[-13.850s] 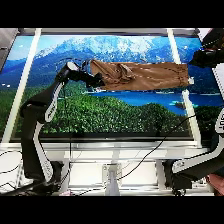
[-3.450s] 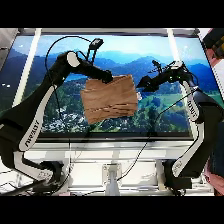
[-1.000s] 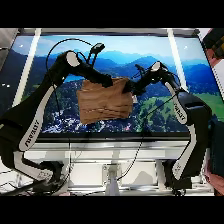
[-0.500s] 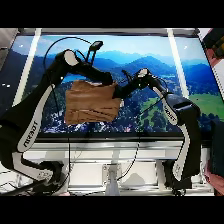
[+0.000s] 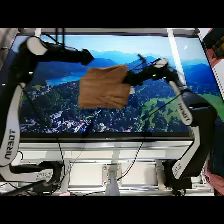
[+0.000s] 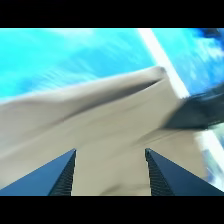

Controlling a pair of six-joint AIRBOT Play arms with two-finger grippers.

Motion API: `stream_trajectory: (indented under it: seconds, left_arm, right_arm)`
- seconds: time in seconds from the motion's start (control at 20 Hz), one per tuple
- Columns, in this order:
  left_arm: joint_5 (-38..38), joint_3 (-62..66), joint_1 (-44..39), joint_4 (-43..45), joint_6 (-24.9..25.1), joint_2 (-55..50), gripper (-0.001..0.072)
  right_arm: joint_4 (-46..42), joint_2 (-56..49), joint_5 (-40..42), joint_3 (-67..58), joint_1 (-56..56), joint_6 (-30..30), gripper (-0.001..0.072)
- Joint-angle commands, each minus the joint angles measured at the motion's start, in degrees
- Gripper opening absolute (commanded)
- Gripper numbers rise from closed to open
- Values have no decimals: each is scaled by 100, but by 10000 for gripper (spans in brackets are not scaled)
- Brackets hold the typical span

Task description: Fold the clothes and pants, and hang the long-sleeved shirts on hangers.

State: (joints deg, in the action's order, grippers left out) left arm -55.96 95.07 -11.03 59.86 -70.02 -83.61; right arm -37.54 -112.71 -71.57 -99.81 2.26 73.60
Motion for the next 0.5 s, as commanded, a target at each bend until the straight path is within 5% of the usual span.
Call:
stream_trajectory:
  seconds: [0.0,0.25,0.45]
  left_arm:
    - [61,4,354,212,22,457,467]
    - [46,4,522,249,22,973,467]
    - [48,4,540,555,22,1257,467]
  right_arm:
    - [286,549,-918,-7,-1093,-328,31]
    - [374,1534,-1200,-7,-2896,-308,31]
    - [378,2227,-1268,-4,-4389,452,32]
